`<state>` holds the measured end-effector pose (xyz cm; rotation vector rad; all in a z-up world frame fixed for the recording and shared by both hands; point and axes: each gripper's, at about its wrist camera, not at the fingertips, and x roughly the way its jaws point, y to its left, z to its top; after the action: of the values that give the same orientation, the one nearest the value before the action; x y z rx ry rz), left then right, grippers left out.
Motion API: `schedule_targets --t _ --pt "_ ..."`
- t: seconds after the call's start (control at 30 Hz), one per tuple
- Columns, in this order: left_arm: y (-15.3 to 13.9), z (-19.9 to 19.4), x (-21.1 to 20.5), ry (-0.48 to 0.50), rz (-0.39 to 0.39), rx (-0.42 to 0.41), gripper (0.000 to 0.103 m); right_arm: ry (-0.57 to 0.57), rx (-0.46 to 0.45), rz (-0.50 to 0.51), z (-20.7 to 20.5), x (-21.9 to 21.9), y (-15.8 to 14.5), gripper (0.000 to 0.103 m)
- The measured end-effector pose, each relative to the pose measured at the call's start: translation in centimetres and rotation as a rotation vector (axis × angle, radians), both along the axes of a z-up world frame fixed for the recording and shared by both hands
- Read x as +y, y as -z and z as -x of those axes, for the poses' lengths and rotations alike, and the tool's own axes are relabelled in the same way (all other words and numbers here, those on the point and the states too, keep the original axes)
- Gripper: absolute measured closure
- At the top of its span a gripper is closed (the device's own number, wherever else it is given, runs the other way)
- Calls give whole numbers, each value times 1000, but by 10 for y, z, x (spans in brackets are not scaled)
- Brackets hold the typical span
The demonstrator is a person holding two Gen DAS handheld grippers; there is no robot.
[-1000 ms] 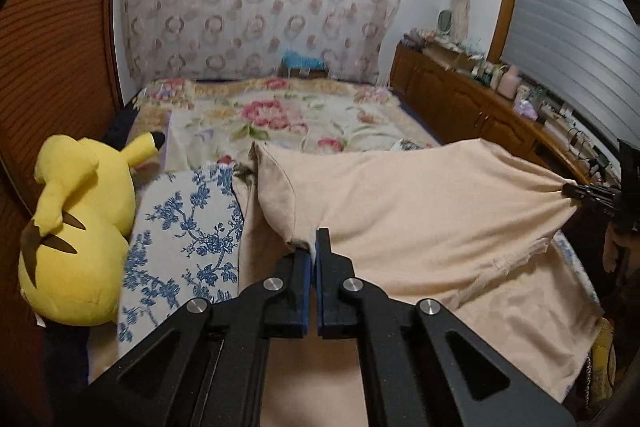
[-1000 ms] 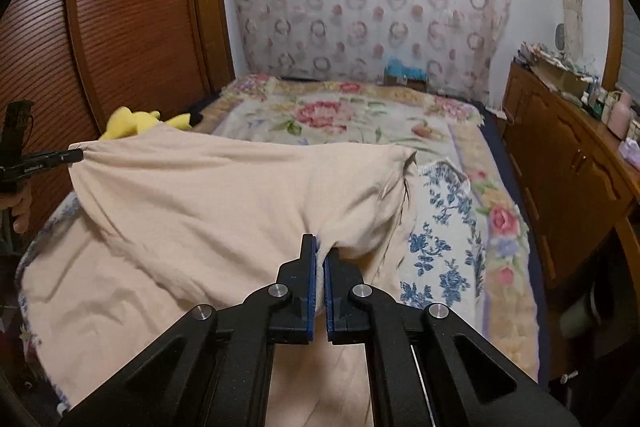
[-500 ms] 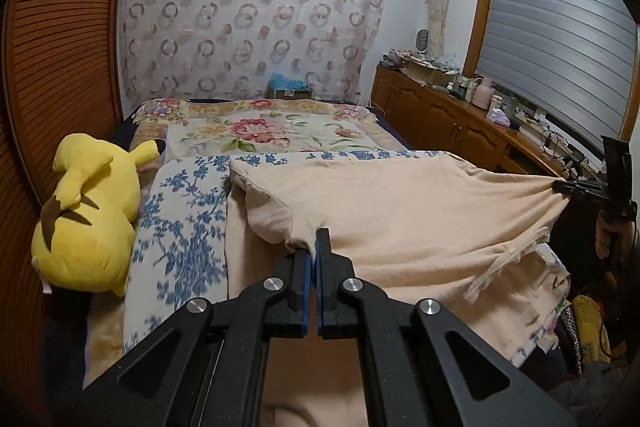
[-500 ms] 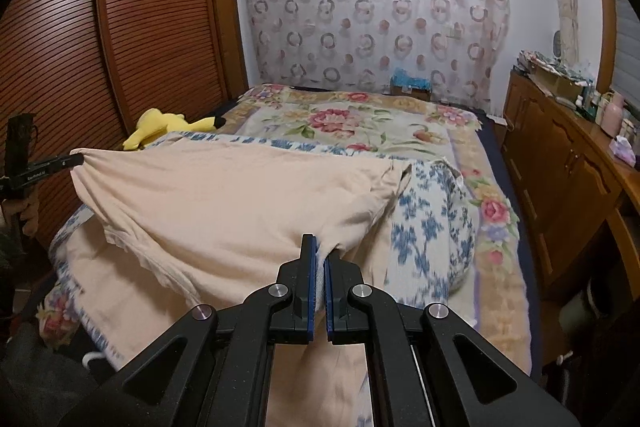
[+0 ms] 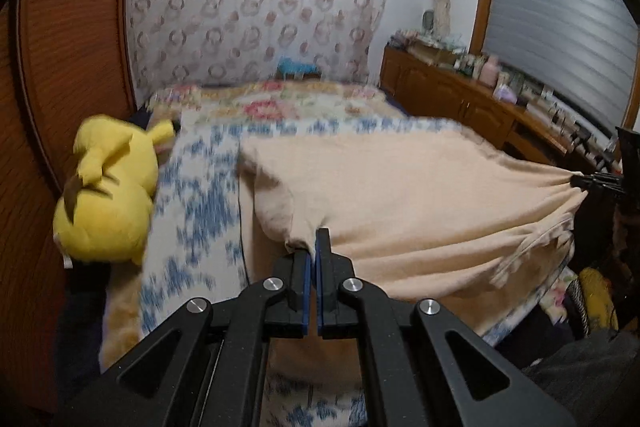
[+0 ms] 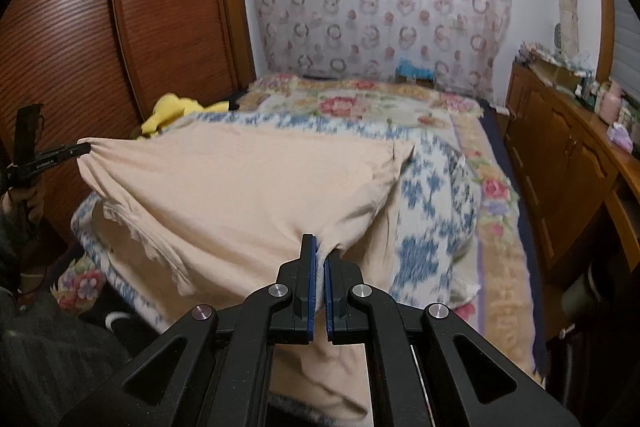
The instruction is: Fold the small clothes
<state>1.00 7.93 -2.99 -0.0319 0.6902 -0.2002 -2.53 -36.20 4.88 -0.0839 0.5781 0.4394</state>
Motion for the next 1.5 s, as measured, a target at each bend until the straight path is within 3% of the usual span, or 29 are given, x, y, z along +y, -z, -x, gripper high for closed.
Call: schedule_targets --t 0.13,0.3,0.6,1.03,1.07,1.13,1.17,1.2,1.33,1.5 --pt "32 1 -3 -9 -16 71 101 22 82 30 -13 1 31 100" --pt "42 7 -2 -23 -20 93 101 35 125 45 -24 4 48 100" --pt "40 16 -3 -42 -27 88 101 35 94 63 -13 10 42 97" --pt "38 18 -3 -48 -29 89 101 10 20 140 13 11 4 94" --pt "37 18 -3 -50 -29 90 101 10 13 137 15 10 2 93" --pt "37 18 -2 -53 -26 91 100 12 0 129 16 11 0 78" --pt "36 18 -2 -54 -25 90 96 14 -4 125 15 12 2 63" --pt "35 18 -1 -55 -22 86 93 16 -5 116 12 12 4 58" --pt "33 17 4 -67 -6 79 67 6 9 103 -3 24 22 58" --pt "42 10 10 -77 0 127 58 -37 52 92 -32 46 52 58"
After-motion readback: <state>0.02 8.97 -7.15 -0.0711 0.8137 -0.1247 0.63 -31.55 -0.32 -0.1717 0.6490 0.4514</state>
